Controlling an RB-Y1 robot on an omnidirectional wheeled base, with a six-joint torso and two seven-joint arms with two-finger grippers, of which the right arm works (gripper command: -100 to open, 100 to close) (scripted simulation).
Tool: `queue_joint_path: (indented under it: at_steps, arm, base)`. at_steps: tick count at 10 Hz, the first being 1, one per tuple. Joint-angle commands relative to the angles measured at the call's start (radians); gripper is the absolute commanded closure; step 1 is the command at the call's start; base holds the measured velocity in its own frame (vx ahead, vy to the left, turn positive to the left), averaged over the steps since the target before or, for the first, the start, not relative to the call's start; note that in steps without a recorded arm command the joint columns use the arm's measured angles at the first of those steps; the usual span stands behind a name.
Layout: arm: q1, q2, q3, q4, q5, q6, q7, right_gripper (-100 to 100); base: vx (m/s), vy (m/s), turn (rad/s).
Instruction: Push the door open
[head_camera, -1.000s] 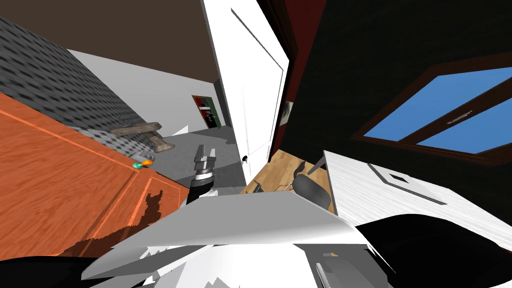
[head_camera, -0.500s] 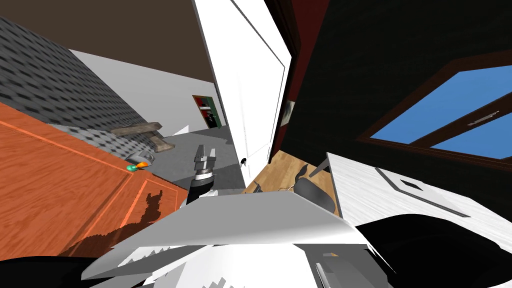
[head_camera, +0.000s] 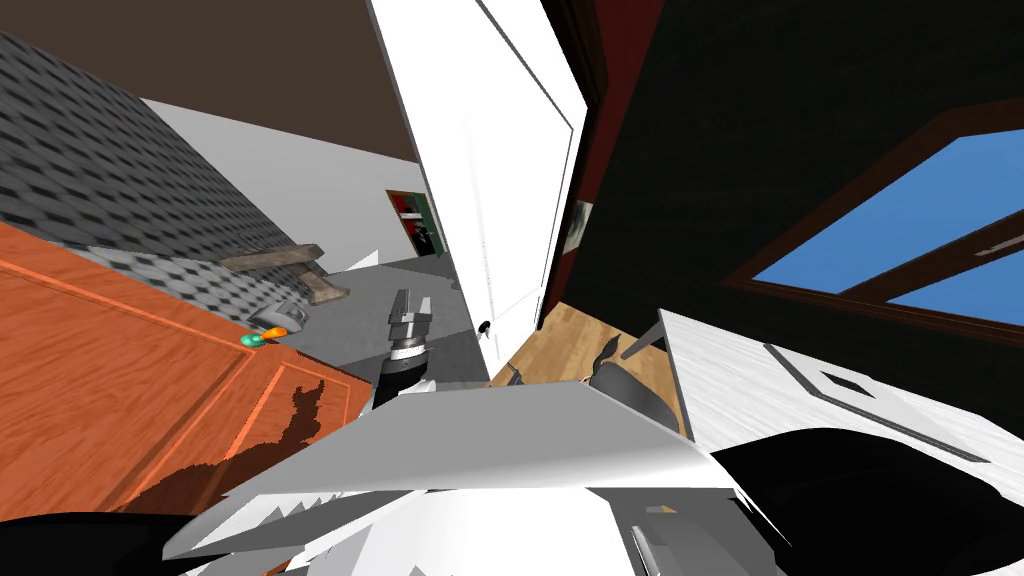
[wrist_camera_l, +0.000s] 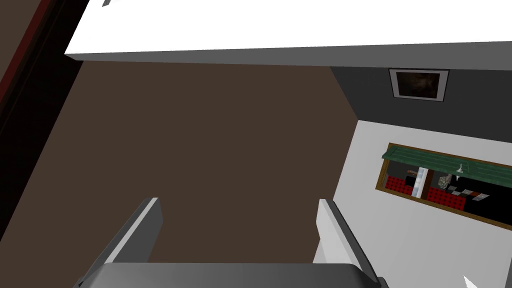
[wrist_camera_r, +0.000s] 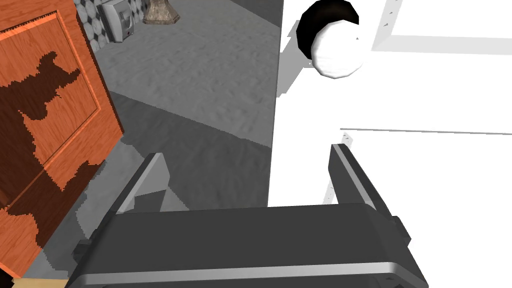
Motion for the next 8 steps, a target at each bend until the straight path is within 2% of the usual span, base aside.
queue_joint_path:
  at_steps: [1, 3, 8]
  arm:
    - [-0.001, 0.001, 0.005, 0.012, -0.028, 0.014, 0.017, -100]
    - [-0.002, 0.001, 0.012, 0.027, -0.062, 0.030, 0.036, -100]
    - [-0.005, 0.005, 0.034, 0.077, -0.177, 0.086, 0.102, -100]
  base:
    - [0.080, -0.040, 0.023]
    - [0.079, -0.032, 0.020]
    - [0.119, -0.053, 0.027]
